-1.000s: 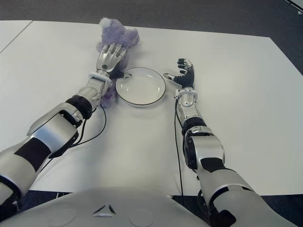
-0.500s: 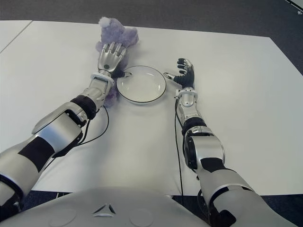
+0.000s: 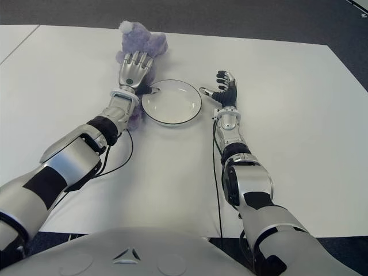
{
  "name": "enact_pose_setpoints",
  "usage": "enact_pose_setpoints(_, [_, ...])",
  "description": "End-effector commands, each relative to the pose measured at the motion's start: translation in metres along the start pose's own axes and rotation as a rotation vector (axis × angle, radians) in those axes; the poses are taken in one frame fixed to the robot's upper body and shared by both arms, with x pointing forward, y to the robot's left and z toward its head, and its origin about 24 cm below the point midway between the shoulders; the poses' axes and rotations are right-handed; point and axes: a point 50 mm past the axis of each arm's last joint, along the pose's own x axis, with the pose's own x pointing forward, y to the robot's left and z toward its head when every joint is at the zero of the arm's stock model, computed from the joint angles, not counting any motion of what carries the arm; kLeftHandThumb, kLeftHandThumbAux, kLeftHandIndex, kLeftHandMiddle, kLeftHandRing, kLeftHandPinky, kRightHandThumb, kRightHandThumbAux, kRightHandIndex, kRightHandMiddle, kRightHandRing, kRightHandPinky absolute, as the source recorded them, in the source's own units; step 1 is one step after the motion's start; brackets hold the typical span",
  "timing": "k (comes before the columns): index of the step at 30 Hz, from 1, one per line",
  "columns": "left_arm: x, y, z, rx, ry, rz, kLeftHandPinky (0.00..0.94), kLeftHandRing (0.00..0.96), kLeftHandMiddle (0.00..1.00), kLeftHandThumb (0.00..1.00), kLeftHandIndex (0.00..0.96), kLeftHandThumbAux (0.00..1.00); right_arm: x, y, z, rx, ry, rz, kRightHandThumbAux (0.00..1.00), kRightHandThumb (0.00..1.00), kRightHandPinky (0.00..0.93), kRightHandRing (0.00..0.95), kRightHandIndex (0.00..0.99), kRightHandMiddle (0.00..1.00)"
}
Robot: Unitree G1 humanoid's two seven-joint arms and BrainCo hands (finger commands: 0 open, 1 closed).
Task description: Put the doll into the plate.
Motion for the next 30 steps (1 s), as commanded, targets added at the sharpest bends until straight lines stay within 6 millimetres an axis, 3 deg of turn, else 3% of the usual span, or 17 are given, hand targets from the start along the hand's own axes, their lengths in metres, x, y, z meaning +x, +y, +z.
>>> enact_pose_setpoints(1, [-0.031,-0.045,-0.011,-0.016,0.067,-0.168,0.145,0.007,0.0,0.0,0.0,0.604,-0.113,0.021,-0.114,-0.043,0.442,0.107,0.895,0.0,0.272,0.266,0.24,0.282])
enact_pose_setpoints(9, [-0.026,-0.035,-0.011,-0.032,0.079,-0.058,0.3,0.151,0.045,0.0,0.003,0.636,-0.113,0.021,-0.114,-0.052,0.438,0.112,0.893,0.0,0.268,0.27,0.251,0.29])
enact_pose_setpoints(20, [-0.027,-0.031,-0.008,-0.056,0.08,0.028,0.411,0.286,0.156,0.0,0.068,0.626,-0.113,0.022,-0.115,-0.06,0.442,0.111,0.898,0.0,0.262,0.265,0.248,0.29])
enact_pose_setpoints(26, [-0.028,-0.027,-0.007,-0.051,0.087,0.106,0.504,0.419,0.334,0.006,0.181,0.68,-0.113,0.021,-0.115,-0.065,0.441,0.111,0.888,0.0,0.256,0.264,0.25,0.292])
enact_pose_setpoints(30, [-0.028,-0.023,-0.007,-0.039,0.08,0.171,0.576,0.542,0.488,0.08,0.3,0.726,-0.113,0.021,-0.115,-0.073,0.44,0.114,0.887,0.0,0.259,0.267,0.256,0.296])
